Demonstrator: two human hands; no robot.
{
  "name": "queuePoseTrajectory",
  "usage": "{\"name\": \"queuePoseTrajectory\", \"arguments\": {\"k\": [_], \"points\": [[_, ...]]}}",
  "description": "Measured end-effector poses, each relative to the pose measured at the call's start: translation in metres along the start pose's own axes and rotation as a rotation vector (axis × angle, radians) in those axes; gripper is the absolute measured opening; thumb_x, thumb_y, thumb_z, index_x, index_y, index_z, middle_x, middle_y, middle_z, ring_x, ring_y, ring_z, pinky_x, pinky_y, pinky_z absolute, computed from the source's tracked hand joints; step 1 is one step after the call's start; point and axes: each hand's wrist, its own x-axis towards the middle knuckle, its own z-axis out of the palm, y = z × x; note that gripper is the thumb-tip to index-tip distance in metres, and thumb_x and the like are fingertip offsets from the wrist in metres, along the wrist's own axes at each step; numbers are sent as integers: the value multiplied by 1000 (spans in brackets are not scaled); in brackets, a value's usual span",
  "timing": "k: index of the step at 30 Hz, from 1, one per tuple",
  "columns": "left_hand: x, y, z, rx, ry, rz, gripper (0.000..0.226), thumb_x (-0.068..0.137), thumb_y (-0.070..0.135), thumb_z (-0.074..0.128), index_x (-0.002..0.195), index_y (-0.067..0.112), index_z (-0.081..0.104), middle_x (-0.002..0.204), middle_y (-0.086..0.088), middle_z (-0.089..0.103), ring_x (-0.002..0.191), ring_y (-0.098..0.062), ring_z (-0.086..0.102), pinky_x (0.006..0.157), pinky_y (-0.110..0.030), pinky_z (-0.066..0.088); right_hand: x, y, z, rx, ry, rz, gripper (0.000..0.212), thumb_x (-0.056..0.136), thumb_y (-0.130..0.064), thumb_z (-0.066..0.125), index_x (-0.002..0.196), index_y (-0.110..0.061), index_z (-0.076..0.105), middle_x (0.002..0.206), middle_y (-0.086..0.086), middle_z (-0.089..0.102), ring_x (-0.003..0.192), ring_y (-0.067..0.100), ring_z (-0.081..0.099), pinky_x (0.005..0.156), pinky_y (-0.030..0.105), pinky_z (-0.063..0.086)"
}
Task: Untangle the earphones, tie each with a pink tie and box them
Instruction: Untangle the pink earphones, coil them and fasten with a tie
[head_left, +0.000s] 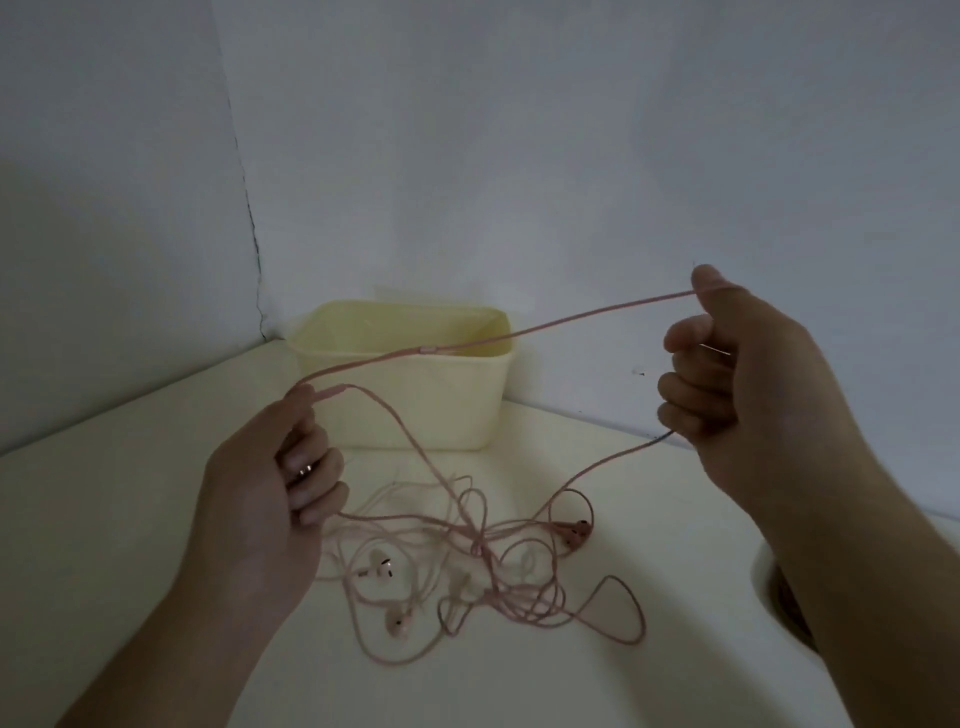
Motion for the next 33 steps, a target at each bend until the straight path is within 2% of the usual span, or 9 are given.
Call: {"name": "queuePoseTrajectory", "arguments": {"k": [5,11,16,18,20,22,24,28,33], "points": [[4,-13,1,377,188,64,11,87,16,66,76,13,64,70,-3,58,60,-22,57,62,-36,51,2,8,0,-211,-101,-136,24,95,-11,66,72,-9,63,54,-4,25,48,16,20,47,25,19],[-4,-31,4,1101,253,166,47,84,2,64,125,27,61,127,3,62,115,-19,58,92,-33,40,-16,16,20,-264,-456,-104,25,97,-3,55,80,-5,73,62,1,27,51,15,25,45,22,25],[-16,-16,8,704,-121,467,51,76,-1,54,116,26,70,119,1,75,115,-19,67,94,-26,50,-33,25,37,-458,-551,-214,26,106,-18,60,89,-17,79,56,0,38,51,22,29,50,31,20],[-28,-16,20,542,-389,342,36,90,13,58,122,18,72,117,-4,78,113,-14,71,92,-19,53,-41,31,46,-529,-613,-262,23,105,-20,63,90,-19,80,57,12,43,49,23,29,46,29,21],[-33,-21,26,543,-518,171,24,95,29,63,107,13,77,87,-9,78,83,-23,74,77,-26,58,-46,37,51,-603,-646,-294,19,103,-21,66,89,-20,80,58,13,53,45,13,33,44,25,28],[-28,-24,21,481,-453,55,36,89,42,70,76,8,68,50,-6,46,46,-21,40,48,-30,42,-44,39,50,-675,-610,-316,15,99,-22,72,87,-24,79,52,0,50,45,8,36,47,25,35],[-20,-17,15,344,-316,34,45,90,41,71,66,8,51,53,0,21,49,-13,17,45,-25,17,-39,35,44,-755,-504,-344,16,96,-16,74,86,-28,78,50,-10,44,44,6,40,49,23,42],[-6,-5,5,120,-115,146,45,104,33,52,66,15,39,60,2,11,49,-12,9,44,-24,7,-24,22,29,-849,-199,-443,25,92,-8,69,79,-28,76,50,-7,57,43,6,50,47,15,40],[11,0,-13,67,116,198,45,108,36,46,66,23,39,55,7,20,44,-9,13,38,-22,13,-15,8,13,-606,61,-354,40,96,-49,71,75,-16,76,46,-10,50,45,9,43,60,31,39]]}}
